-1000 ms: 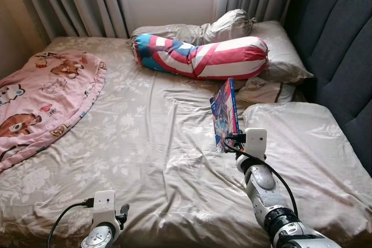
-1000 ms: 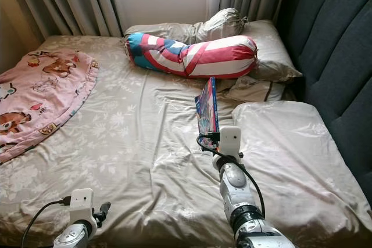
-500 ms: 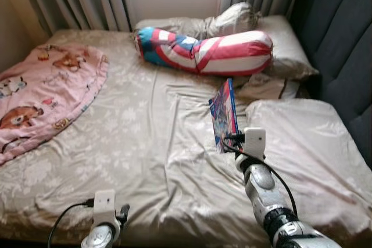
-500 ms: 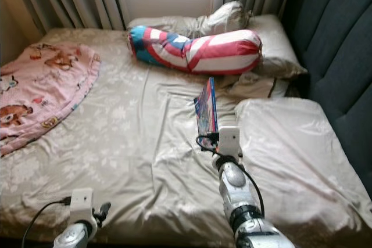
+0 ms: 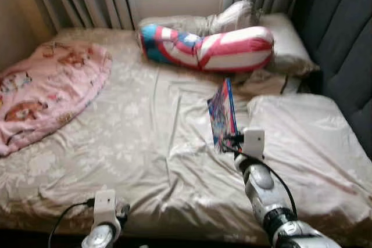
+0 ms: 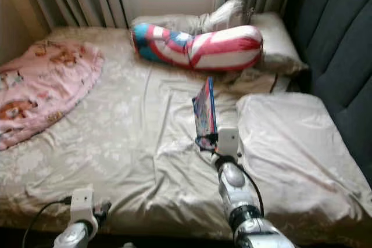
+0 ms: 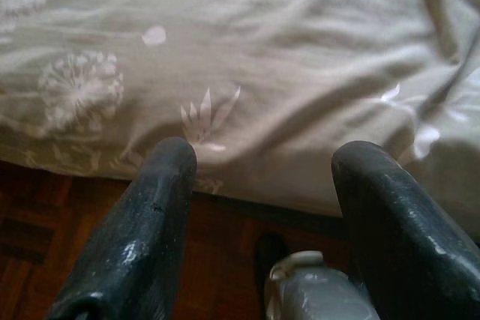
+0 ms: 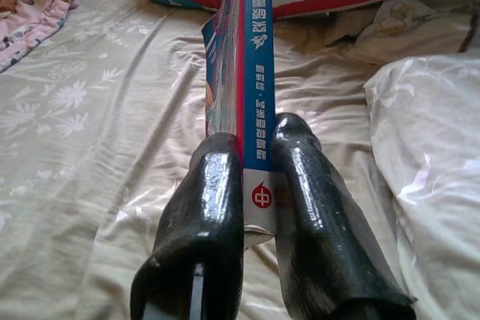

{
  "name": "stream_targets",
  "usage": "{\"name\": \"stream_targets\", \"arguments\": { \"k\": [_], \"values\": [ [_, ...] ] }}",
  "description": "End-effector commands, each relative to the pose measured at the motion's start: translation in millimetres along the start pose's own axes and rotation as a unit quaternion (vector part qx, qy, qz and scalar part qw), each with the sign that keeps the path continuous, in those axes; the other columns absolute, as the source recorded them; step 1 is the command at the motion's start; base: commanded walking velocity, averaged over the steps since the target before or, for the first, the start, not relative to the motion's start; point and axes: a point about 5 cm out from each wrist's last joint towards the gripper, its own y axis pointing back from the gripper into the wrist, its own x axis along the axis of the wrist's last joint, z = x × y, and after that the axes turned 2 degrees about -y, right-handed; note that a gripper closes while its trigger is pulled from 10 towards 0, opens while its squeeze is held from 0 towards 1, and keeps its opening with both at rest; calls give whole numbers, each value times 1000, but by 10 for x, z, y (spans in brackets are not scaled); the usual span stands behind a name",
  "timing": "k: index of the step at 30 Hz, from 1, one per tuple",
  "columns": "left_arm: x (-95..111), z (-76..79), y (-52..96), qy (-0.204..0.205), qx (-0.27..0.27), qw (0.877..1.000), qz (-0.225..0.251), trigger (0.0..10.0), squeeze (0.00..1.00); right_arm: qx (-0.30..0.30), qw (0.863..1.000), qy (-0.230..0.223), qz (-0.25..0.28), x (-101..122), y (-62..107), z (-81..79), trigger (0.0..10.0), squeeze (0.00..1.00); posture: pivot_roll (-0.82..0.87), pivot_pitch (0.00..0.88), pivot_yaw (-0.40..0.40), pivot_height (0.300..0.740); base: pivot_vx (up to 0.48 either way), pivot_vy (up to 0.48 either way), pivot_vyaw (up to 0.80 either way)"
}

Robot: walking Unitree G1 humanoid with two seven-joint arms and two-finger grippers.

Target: Clean up the room

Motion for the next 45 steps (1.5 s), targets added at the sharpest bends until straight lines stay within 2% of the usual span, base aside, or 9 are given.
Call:
{"name": "stream_targets", "arguments": {
  "k": [1,12,23,36,45],
  "values": [
    [-49,-9,11,-1,1,1000,-13,10000,0,5,1000,2,22,98,-33,-18,10000,0,-12,46,-8,657,0,0,0],
    [-39,-8,7,-1,-1,1000,-12,10000,0,-4,1000,5,4,57,-33,-10,10000,0,-11,45,-5,657,0,0,0],
    [12,11,-7,4,-6,1000,0,10000,0,-4,1000,0,11,70,-31,-9,10000,0,-11,45,-4,657,0,0,0],
    [-13,24,-2,4,-12,1000,-8,10000,0,1,1000,2,6,53,-30,-24,10000,0,-11,42,-3,657,0,0,0],
    [-7,26,-4,2,-14,1000,-7,10000,0,2,999,18,-30,-49,-13,-27,10000,0,-9,40,-2,657,282,0,0]
  ]
}}
